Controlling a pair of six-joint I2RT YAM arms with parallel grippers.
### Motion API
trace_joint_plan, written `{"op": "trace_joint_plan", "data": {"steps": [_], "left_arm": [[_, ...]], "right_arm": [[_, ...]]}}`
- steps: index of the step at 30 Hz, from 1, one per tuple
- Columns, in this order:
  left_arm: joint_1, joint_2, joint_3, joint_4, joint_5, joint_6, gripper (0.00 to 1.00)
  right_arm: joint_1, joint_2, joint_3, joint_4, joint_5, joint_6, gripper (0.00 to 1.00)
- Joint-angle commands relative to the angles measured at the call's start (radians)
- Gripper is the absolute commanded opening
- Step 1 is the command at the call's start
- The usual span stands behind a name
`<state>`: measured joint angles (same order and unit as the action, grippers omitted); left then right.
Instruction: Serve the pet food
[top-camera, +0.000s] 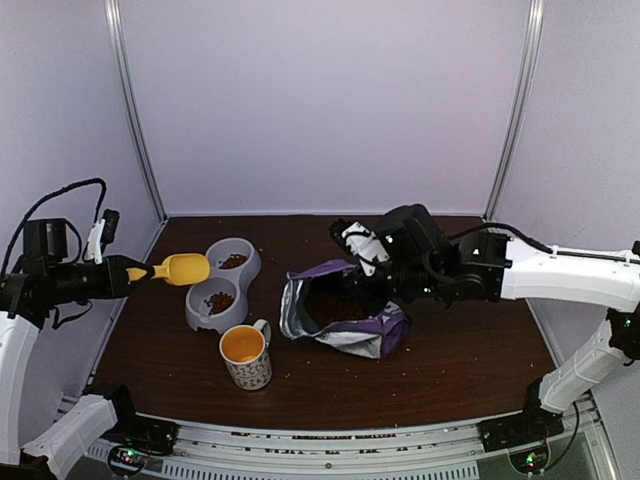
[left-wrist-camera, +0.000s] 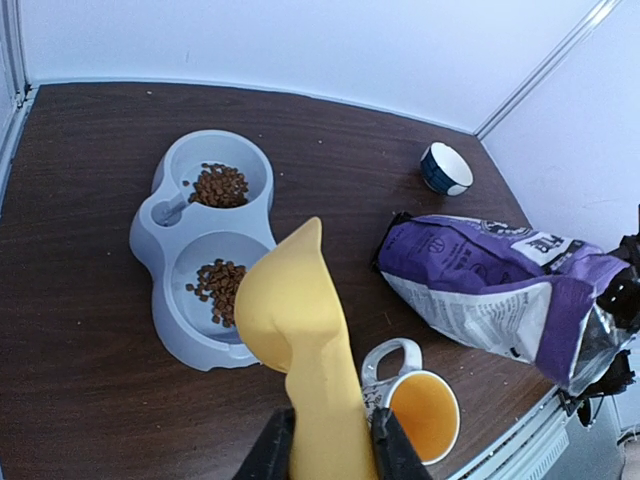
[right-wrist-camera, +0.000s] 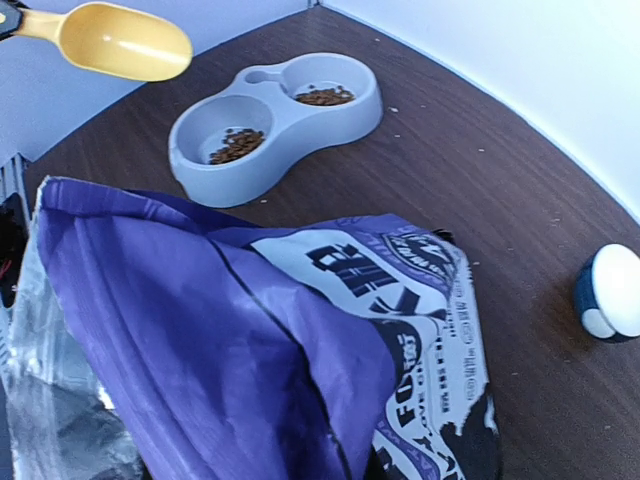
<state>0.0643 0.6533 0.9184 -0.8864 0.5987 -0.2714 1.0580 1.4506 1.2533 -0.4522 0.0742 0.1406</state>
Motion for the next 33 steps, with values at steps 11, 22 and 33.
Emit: {"op": "trace_joint_plan", "data": {"steps": [11,22,33], "left_arm": [[-0.091,-0.072,-0.039,0.076,0.071,-0.068,0.00],[-0.196,-0.131,-0.034,0.076,0.083,-0.146,0.00],[-0.673,-0.007,0.051,0.157,-0.178,-0.211,0.00]], "right_arm": [[0.313,0.207,-0.141,0.284,-0.052,0.376,0.00],[0.253,0.185,-0.100,0.190,0.129,0.387,0.00],[0.181,0.153,-0.128,0.180,0.198,0.503,0.00]]}}
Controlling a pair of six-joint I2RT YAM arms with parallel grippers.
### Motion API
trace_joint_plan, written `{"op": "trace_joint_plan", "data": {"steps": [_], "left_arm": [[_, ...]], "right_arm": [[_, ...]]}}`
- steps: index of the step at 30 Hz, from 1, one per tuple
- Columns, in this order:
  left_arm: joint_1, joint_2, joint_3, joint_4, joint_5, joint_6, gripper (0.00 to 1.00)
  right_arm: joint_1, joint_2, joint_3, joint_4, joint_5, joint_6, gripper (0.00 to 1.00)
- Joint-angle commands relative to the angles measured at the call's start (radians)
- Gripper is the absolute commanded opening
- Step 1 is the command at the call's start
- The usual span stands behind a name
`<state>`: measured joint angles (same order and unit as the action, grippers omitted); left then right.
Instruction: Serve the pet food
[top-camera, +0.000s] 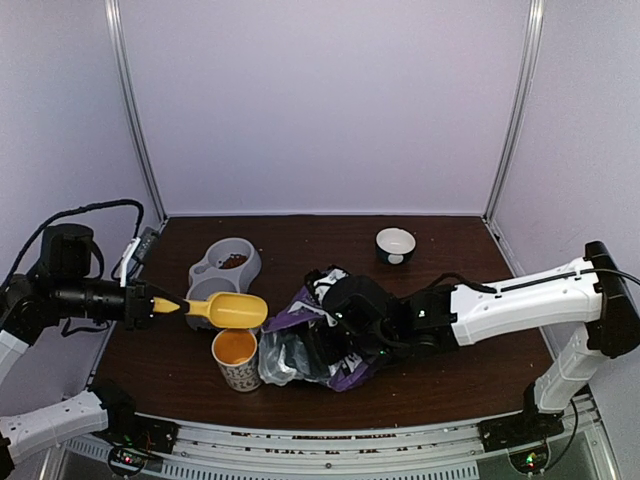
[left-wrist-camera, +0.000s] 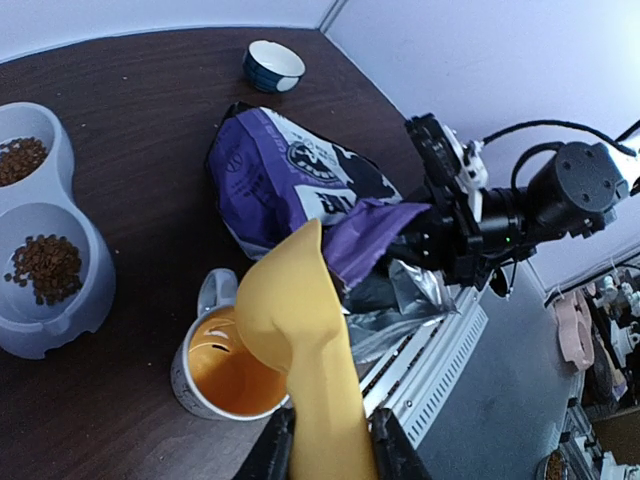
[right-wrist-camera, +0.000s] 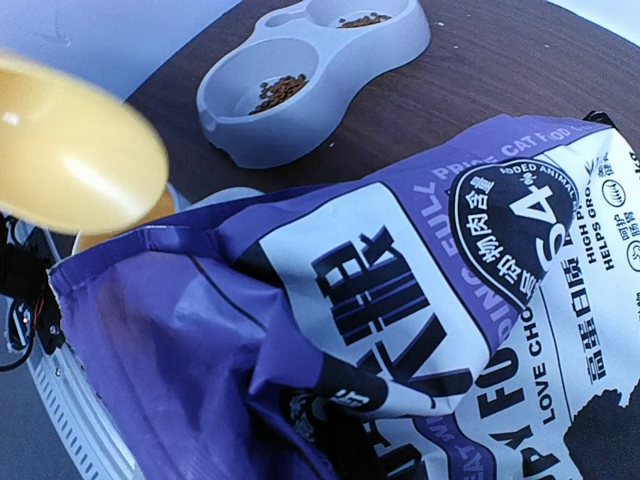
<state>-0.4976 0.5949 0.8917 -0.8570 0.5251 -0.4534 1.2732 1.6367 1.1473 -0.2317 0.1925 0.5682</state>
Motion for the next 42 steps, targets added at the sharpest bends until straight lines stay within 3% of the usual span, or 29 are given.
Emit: {"op": "trace_joint_plan", "data": {"steps": [1,12,17,23,28,35,38,42], "left_arm": [[-0.142,0.065,0.087,0.151,-0.103,-0.033,0.00],[-0.321,0.056,0.084,0.206,-0.150,-0.049,0.00],[-0.461,0.088,0.056,0.202,-0.284,-0.057,0.00],[-0.515,0.148,0.061,0.214,-0.420,-0.049,0.00],[-0.627,0.243,0.055,0.250,-0.599,-0.046,0.00],[-0.846,0.421,0.069,0.254,-1.061,-0.165,0.00],[-0.885,0.478,0.073,0.268,-1.226,-0.244,0.00],[-0.891,0.582,0.090,0.325,-1.316,-0.251,0.00]], "right_arm": [[-0.037,-0.038,-0.027,-0.030,0.076,0.081,0.00],[-0.051,-0.064,-0.046,-0.039,0.092,0.092,0.00],[-0.061,-0.085,-0.048,-0.038,0.087,0.103,0.00],[-0.061,-0.110,-0.051,-0.032,0.077,0.111,0.00],[-0.053,-0.134,-0.051,-0.033,0.057,0.116,0.00],[-0.021,-0.158,-0.026,-0.040,0.056,0.130,0.00],[-0.010,-0.157,-0.008,-0.041,0.052,0.131,0.00],[0.002,-0.148,0.006,-0.034,0.039,0.130,0.00]]}}
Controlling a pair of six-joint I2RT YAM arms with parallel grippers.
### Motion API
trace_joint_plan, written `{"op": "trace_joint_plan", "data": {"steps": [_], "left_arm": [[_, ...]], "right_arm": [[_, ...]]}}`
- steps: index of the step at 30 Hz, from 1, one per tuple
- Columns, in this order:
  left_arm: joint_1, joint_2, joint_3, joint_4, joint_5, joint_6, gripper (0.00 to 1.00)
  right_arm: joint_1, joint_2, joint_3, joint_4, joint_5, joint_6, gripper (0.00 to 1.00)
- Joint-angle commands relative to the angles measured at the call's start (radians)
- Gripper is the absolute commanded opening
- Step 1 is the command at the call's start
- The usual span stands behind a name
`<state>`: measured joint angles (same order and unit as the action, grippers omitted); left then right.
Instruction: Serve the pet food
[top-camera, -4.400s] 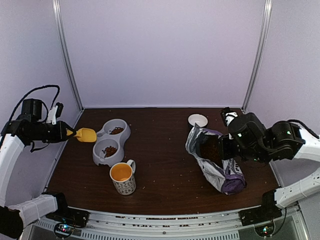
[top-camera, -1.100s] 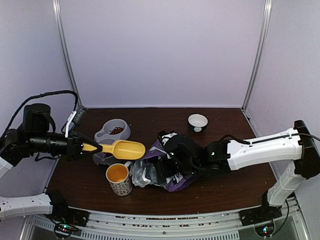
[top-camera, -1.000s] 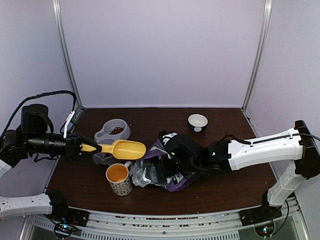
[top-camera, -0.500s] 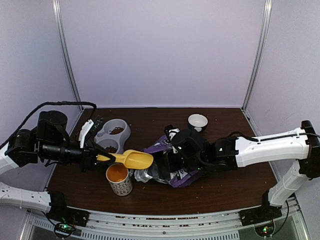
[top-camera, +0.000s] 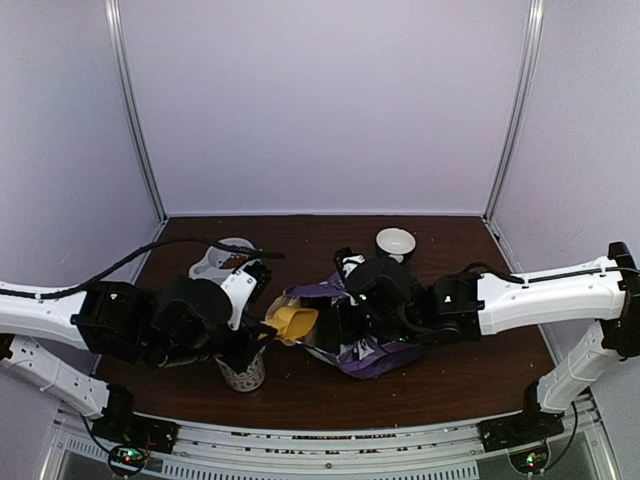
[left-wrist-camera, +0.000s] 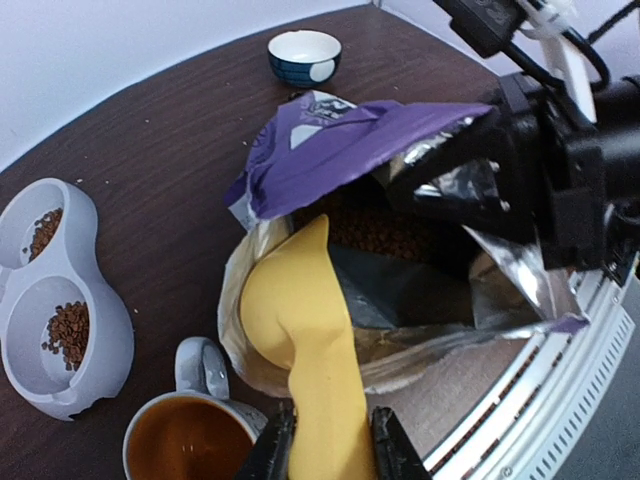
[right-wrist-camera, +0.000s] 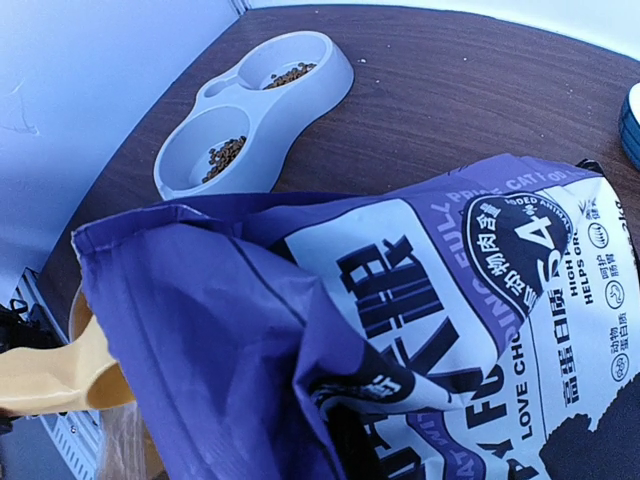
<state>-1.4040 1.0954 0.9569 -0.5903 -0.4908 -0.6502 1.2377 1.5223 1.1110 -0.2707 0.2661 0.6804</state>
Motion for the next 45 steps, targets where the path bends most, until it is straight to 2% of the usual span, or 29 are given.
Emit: {"op": "trace_joint_plan", "data": {"steps": [1,5,7,10,17,20,25,27,35,37,39,41,45], "left_arm": [[0.016,0.110,0.024,0.085,-0.310,-0.041,0.00],[0.016,0.216,0.010,0.172,-0.365,-0.028,0.00],[0.017,0.254,-0.021,0.275,-0.351,-0.008,0.00],[0.020,0.301,-0.071,0.481,-0.197,0.100,0.00],[0.020,0.401,-0.085,0.621,-0.006,0.186,0.00],[0.020,0.413,-0.067,0.581,-0.066,0.187,0.00],[0.020,0.390,-0.042,0.435,-0.344,0.081,0.00],[0.020,0.374,-0.044,0.408,-0.411,0.046,0.00],[0.022,0.443,0.024,0.304,-0.535,-0.026,0.00],[0.035,0.487,0.067,0.233,-0.569,-0.088,0.00],[0.066,0.535,0.112,0.168,-0.559,-0.149,0.00],[0.098,0.577,0.129,0.170,-0.507,-0.143,0.00],[0.129,0.628,0.126,0.263,-0.367,-0.056,0.00]], "right_arm": [[0.039,-0.032,0.043,0.007,-0.038,0.018,0.00],[0.040,-0.028,0.040,0.019,-0.046,0.010,0.00],[0.039,-0.028,0.035,0.025,-0.048,0.000,0.00],[0.040,-0.031,0.030,0.025,-0.048,-0.005,0.00],[0.040,-0.031,0.028,0.027,-0.048,-0.007,0.00],[0.039,-0.034,0.026,0.030,-0.048,-0.004,0.00],[0.039,-0.040,0.019,0.029,-0.040,0.001,0.00],[0.040,-0.042,0.019,0.027,-0.039,0.001,0.00],[0.039,-0.034,0.048,0.017,-0.053,-0.004,0.00],[0.040,-0.035,0.049,0.021,-0.057,-0.004,0.00],[0.040,-0.035,0.049,0.026,-0.062,-0.005,0.00],[0.039,-0.034,0.046,0.029,-0.061,-0.005,0.00],[0.039,-0.033,0.038,0.046,-0.072,-0.014,0.00]]}}
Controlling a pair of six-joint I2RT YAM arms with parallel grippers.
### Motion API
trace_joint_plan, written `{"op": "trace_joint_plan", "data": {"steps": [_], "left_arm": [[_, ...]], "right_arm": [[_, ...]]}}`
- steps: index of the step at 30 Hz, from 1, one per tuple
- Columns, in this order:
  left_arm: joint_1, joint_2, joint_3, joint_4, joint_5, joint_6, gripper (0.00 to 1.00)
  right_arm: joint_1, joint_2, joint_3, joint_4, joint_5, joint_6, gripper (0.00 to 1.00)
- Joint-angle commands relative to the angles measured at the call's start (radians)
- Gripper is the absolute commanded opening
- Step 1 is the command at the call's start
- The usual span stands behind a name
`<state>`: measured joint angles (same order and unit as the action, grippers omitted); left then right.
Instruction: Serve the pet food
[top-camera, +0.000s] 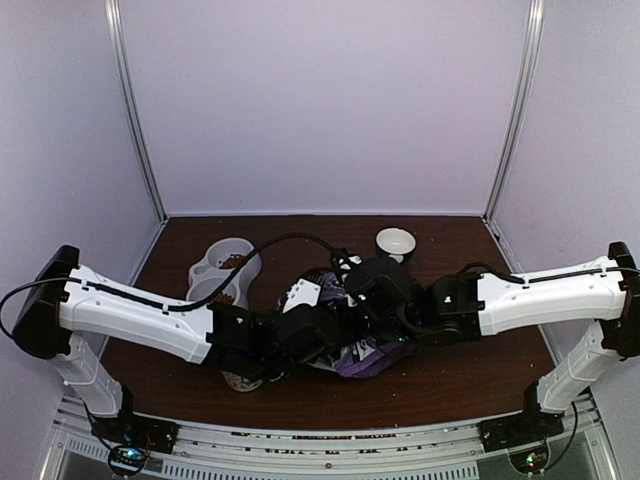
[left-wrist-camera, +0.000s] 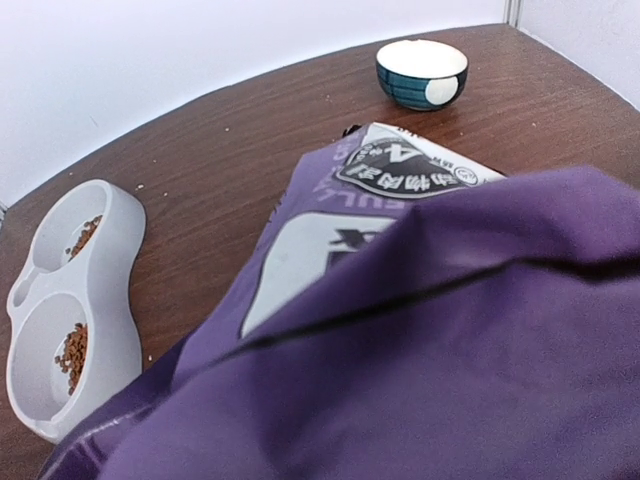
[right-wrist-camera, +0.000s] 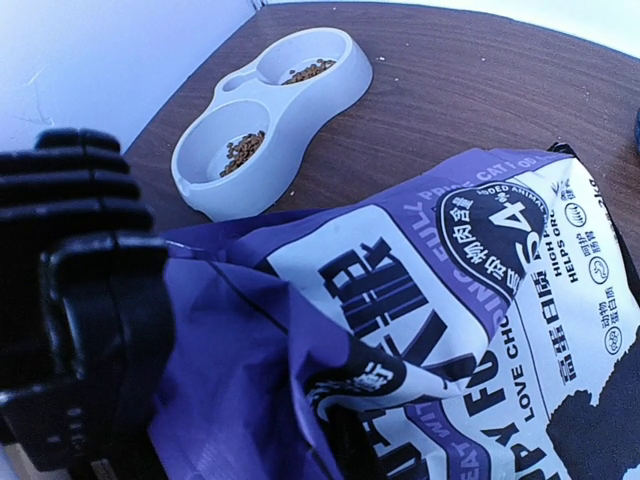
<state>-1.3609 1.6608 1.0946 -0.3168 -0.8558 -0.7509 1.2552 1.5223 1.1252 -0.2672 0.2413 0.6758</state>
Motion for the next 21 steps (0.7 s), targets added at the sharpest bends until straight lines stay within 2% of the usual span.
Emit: {"op": "trace_joint_plan", "data": {"steps": [1,6,11,15,18,21], "left_arm": [[0.087,0.067,-0.026,0.038,0.044,0.078,0.00],[0.126,0.067,-0.126,0.334,0.408,0.279,0.00],[0.131,0.044,-0.192,0.503,0.602,0.368,0.00],[0.131,0.002,-0.221,0.546,0.547,0.381,0.00],[0.127,-0.022,-0.226,0.568,0.433,0.413,0.00],[0.100,-0.025,-0.215,0.607,0.253,0.458,0.00]], "right_arm": [[0.022,-0.031,0.023,0.046,-0.052,-0.011,0.00],[0.016,-0.031,0.009,0.077,-0.072,-0.012,0.00],[0.004,-0.043,-0.008,0.090,-0.085,-0.006,0.00],[-0.001,-0.056,-0.014,0.080,-0.086,-0.012,0.00],[0.000,-0.056,-0.007,0.067,-0.096,-0.017,0.00],[0.000,-0.055,0.011,0.046,-0.109,-0.013,0.00]]}}
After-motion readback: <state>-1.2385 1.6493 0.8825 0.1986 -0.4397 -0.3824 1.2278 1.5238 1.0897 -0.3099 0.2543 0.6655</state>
